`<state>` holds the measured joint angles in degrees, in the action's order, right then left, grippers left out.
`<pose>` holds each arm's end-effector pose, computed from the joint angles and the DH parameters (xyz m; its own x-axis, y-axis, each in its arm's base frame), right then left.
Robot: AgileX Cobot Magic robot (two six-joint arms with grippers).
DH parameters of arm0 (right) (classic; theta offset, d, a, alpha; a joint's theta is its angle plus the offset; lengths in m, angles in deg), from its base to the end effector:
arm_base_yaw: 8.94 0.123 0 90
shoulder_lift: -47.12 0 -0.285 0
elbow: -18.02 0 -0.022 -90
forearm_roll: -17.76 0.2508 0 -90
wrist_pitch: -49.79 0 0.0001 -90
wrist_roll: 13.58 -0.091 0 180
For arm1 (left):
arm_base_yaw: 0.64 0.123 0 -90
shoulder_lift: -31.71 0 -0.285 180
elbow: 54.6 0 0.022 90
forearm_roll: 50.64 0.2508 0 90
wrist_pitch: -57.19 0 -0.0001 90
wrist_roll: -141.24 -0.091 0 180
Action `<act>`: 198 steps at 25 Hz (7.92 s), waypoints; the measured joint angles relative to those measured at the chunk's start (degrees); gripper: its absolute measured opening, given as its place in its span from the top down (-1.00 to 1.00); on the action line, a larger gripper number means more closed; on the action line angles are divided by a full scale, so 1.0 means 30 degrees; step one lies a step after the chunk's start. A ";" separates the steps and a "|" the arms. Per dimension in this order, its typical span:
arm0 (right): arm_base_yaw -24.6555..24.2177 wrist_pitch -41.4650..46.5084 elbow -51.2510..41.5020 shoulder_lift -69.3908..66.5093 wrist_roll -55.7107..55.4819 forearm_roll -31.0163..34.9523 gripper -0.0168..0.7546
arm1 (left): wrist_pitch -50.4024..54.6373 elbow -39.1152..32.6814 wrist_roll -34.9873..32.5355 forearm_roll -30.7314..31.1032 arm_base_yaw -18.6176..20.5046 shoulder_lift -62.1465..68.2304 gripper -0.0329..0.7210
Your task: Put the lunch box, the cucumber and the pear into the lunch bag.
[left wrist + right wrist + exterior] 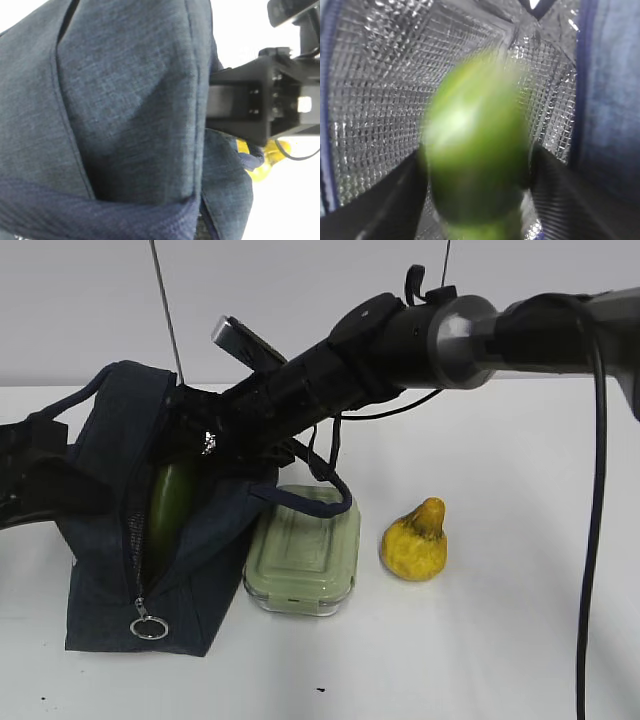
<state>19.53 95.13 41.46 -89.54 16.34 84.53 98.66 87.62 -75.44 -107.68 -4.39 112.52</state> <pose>0.4068 0.2883 0.1913 -0.9133 -0.0822 -0.3990 -0.3750 0.5520 0.7447 0.2255 -0.0655 0.2422 -0.8725 -0.1224 -0.4730 0.1947 0.8009 -0.5663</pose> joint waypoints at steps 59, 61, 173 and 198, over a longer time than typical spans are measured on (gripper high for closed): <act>-0.2964 0.8344 -0.2856 0.4861 -0.7596 -2.0319 -0.18 | 0.0032 0.0000 -0.0036 0.0018 0.0000 0.0000 0.96; -0.2964 0.8292 -0.2856 0.4452 -0.7667 -2.0319 -0.18 | 0.0032 0.0000 -0.0036 0.0018 0.0000 0.0000 0.96; -0.5456 0.8507 0.4808 0.3512 -0.6138 -1.8985 -0.28 | -0.0004 0.0000 -0.0036 0.0145 0.0000 0.0000 0.96; -0.7298 0.6757 -1.1381 0.6139 0.7301 -0.0807 -0.28 | 0.0054 0.0000 -0.0054 0.0145 0.0000 0.0000 0.96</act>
<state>-2.37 115.39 7.32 -71.12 38.24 82.11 98.82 87.62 -75.60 -107.24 -4.39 112.52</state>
